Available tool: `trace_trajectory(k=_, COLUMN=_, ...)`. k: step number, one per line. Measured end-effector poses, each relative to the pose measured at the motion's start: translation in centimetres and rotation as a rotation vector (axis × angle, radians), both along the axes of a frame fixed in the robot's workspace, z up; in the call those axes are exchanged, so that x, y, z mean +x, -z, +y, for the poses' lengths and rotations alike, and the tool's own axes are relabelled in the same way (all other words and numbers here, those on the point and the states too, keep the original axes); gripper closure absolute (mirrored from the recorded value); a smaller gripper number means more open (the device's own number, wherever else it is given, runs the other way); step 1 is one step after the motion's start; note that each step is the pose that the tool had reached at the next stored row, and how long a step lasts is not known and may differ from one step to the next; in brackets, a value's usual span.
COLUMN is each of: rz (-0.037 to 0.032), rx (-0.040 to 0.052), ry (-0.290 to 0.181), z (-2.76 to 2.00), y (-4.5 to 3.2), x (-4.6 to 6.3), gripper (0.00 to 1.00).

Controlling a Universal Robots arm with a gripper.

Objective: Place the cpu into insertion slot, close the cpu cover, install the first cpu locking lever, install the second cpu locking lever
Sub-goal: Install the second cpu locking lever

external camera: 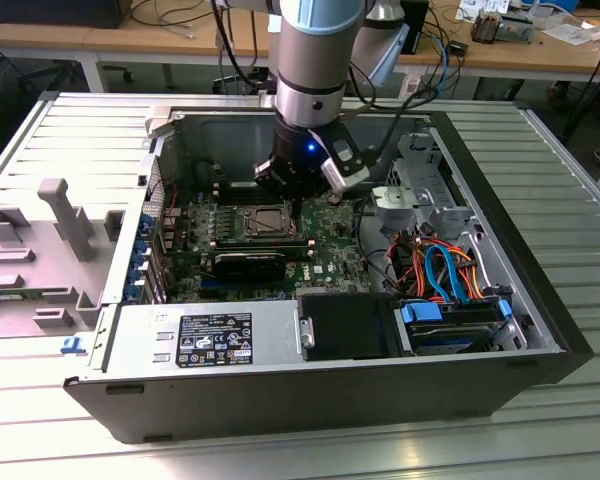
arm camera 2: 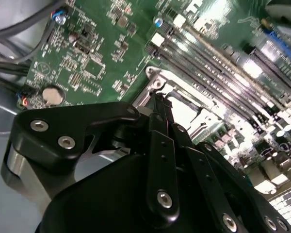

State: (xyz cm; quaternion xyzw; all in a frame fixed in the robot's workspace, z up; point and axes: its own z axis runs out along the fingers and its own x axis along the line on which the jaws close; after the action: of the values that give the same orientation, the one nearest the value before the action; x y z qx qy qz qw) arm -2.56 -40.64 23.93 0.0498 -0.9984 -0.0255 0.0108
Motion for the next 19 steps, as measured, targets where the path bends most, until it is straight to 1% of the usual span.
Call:
trace_trajectory(k=3, rz=0.0002, rx=0.0000, ry=0.000, z=-0.30, y=0.44, x=0.0, gripper=0.89)
trace_trajectory(k=4, rz=0.0003, rx=0.0001, ry=0.000, z=-0.48, y=0.69, x=0.0, gripper=0.89)
trace_trajectory(k=6, rz=0.0004, rx=0.0001, ry=0.000, z=-0.68, y=0.87, x=0.0, gripper=0.89)
trace_trajectory(k=8, rz=0.0003, rx=0.0001, ry=0.000, z=-1.01, y=1.09, x=0.1, gripper=0.89)
trace_trajectory(k=9, rz=0.0003, rx=0.0000, ry=0.000, z=-1.05, y=1.14, x=0.1, gripper=0.89)
trace_trajectory(k=10, rz=0.0004, rx=-0.0018, ry=-0.001, z=-1.06, y=1.20, x=0.1, gripper=0.89)
trace_trajectory(k=11, rz=0.0004, rx=-0.0068, ry=-0.006, z=-1.07, y=1.25, x=0.1, gripper=0.89)
trace_trajectory(k=13, rz=0.0004, rx=-0.0219, ry=-0.020, z=-1.07, y=1.36, x=0.1, gripper=0.89)
trace_trajectory(k=14, rz=0.0000, rx=-0.0274, ry=-0.049, z=-1.10, y=1.90, x=0.0, gripper=0.89)
trace_trajectory(k=16, rz=-0.0001, rx=-0.0274, ry=-0.054, z=-1.16, y=2.52, x=-0.2, gripper=0.89)
trace_trajectory(k=19, rz=-0.0001, rx=-0.0275, ry=-0.054, z=-1.18, y=2.68, x=-0.5, gripper=0.89)
